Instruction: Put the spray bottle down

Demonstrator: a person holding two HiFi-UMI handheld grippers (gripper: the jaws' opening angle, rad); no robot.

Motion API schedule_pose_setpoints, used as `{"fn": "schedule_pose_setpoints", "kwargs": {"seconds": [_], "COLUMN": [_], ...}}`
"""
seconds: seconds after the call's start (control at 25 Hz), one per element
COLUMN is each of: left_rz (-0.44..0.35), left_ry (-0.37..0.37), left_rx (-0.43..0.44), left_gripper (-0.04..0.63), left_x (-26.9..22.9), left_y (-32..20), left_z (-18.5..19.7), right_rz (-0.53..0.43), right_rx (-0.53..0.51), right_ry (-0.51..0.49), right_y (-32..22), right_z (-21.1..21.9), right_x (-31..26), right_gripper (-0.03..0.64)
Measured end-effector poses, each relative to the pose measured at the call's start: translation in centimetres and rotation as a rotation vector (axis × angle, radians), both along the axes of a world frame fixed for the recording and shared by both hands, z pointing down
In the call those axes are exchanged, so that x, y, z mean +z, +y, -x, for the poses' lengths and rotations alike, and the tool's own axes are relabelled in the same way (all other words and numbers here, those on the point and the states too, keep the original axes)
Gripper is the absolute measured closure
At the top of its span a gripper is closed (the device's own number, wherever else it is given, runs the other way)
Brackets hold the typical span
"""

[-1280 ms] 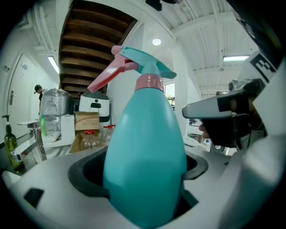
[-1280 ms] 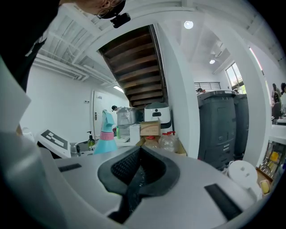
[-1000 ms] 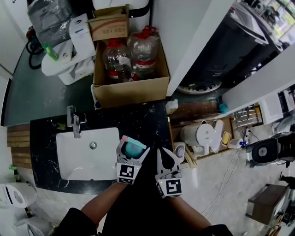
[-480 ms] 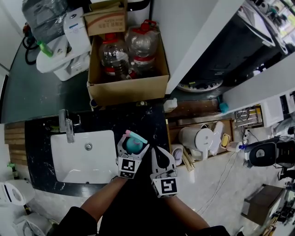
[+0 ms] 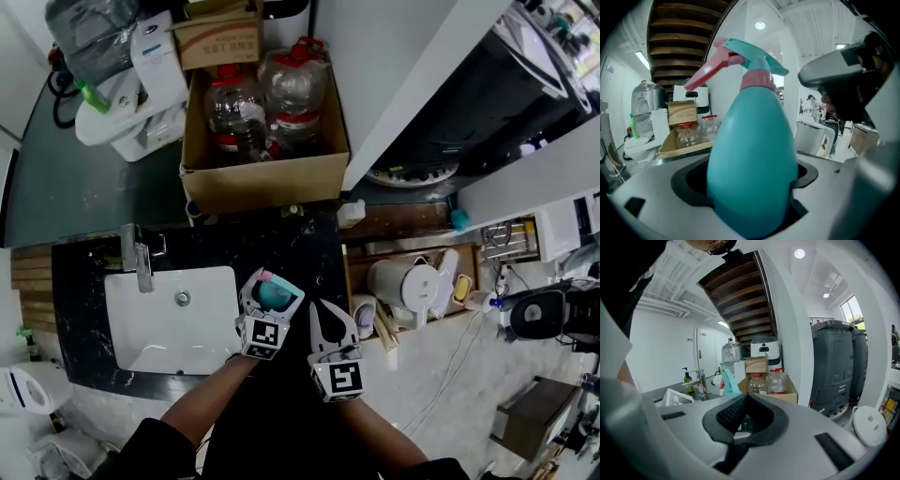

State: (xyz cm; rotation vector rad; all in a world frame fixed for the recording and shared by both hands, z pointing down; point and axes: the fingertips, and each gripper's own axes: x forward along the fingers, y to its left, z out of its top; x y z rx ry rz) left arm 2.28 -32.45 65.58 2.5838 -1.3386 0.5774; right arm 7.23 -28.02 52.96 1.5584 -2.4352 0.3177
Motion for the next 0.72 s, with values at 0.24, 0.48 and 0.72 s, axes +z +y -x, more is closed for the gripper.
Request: {"fn": "schedule_pose_setpoints", "kwargs": {"seconds": [0.24,0.48,0.72], "left_rz": [0.039,0.094,0.107], "left_ry": [0.04,0.042,0.007], "left_rx": [-0.02,0.024,0.029], "left_gripper": [0.144,0.144,0.146], "left_x": [0.4,1.4,1.7], "left_y": [-0.1,0.7,0.3], "left_z": [0.8,0.0,-0.9], "right_rz": [-0.009,-0.005,-0.003], "right_rx": [0.002,0.018,0.04], "right_ry": [-0.019,-0.032,-0.046], "right_y": [0.5,1.0,1.4], "right_z": [-0.3,-0.5,-1.1], "right_x": [0.7,0.6,0.5], "right_gripper": [0.601,0.601,0.601]}}
